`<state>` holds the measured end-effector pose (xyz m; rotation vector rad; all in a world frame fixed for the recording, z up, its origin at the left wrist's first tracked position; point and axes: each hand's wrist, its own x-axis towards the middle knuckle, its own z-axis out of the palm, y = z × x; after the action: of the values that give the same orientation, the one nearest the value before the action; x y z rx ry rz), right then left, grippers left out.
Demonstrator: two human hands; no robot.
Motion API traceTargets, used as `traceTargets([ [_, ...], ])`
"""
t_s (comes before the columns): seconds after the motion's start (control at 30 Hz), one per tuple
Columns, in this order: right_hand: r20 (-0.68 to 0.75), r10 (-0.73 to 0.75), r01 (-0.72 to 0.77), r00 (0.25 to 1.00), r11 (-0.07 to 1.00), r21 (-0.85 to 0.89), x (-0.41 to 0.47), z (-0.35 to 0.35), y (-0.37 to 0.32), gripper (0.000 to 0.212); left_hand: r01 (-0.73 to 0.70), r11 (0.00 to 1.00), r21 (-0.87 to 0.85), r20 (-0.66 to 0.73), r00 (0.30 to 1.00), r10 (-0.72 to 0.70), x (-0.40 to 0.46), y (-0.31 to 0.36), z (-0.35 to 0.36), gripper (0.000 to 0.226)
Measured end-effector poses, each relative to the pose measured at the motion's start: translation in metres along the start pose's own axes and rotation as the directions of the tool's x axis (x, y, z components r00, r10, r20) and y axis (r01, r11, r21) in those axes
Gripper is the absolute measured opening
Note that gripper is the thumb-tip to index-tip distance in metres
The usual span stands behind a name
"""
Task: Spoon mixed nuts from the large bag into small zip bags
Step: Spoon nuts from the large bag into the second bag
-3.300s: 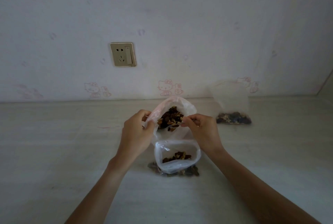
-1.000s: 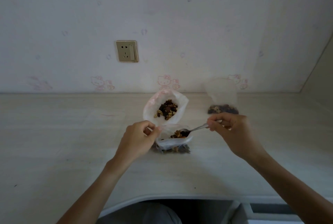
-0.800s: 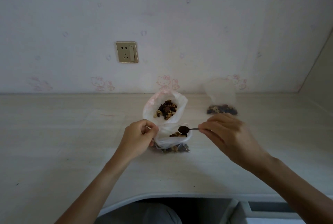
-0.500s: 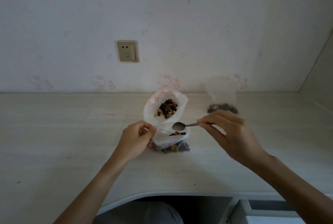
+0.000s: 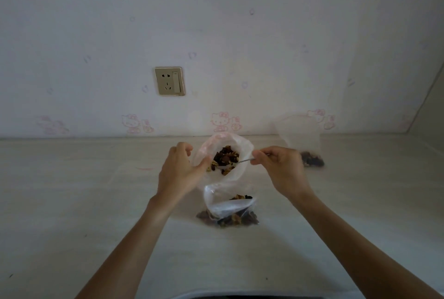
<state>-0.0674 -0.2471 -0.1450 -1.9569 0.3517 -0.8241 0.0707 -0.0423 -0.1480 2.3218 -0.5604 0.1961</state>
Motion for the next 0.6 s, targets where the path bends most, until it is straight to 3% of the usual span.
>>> traceTargets([
  [0.13, 0.1, -0.031, 0.04, 0.994, 0.995, -0.09, 0.009, 0.027, 0.009, 0.02, -0.044, 0.992, 0.115, 0.055, 0.998, 0.038, 0.014, 0.002, 0.015, 0.035],
  [0.27, 0.099, -0.009, 0.01, 0.995, 1.0, -0.012, 0.009, 0.044, 0.024, 0.017, -0.123, 0.992, 0.027, -0.009, 0.992, 0.123, 0.016, -0.001, 0.018, 0.014],
  [0.6, -0.008, 0.091, -0.091, 0.996, 0.994, 0.062, 0.014, 0.045, 0.041, 0.014, -0.161, 0.959, -0.234, -0.095, 0.985, 0.142, 0.008, 0.003, 0.013, 0.012],
])
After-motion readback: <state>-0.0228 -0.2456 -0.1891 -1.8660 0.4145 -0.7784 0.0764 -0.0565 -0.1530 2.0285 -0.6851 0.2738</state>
